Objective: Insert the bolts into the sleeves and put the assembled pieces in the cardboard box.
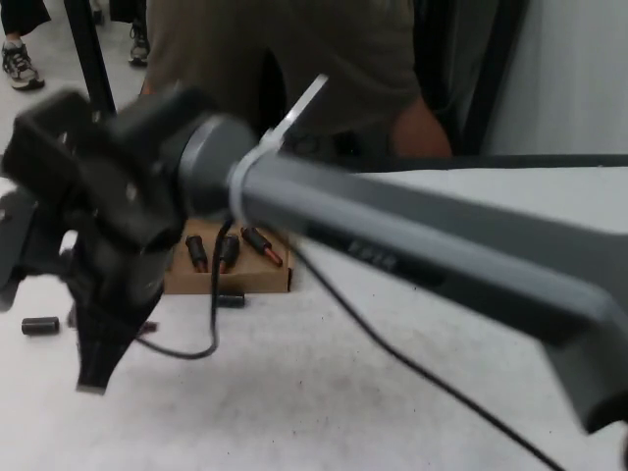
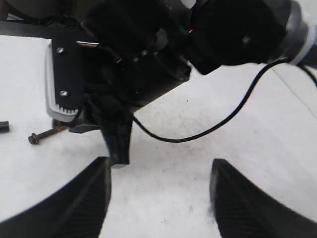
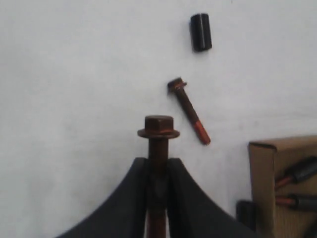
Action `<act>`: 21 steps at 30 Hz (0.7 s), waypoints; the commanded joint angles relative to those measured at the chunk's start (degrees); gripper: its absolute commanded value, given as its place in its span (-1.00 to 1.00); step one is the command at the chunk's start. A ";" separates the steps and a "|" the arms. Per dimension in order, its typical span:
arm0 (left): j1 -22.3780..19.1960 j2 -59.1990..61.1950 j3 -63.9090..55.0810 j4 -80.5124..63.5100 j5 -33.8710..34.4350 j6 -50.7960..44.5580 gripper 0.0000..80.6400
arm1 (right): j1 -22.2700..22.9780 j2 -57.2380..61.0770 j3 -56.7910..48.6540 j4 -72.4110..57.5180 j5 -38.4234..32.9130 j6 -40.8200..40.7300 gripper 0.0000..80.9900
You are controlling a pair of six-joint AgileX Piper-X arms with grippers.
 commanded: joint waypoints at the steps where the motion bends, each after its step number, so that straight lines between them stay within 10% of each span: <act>1: -0.08 0.78 -0.25 -1.76 -0.12 1.77 0.37 | -1.21 -3.37 -0.25 6.79 0.08 1.37 -0.99; 14: -0.08 18.68 -0.25 -5.28 -0.46 17.77 0.37 | -3.39 -23.06 20.21 9.14 -0.02 7.43 -0.99; 21: -0.08 27.96 -0.25 -11.09 -10.87 44.65 0.37 | -3.74 -37.43 36.20 6.03 -0.02 8.44 -0.99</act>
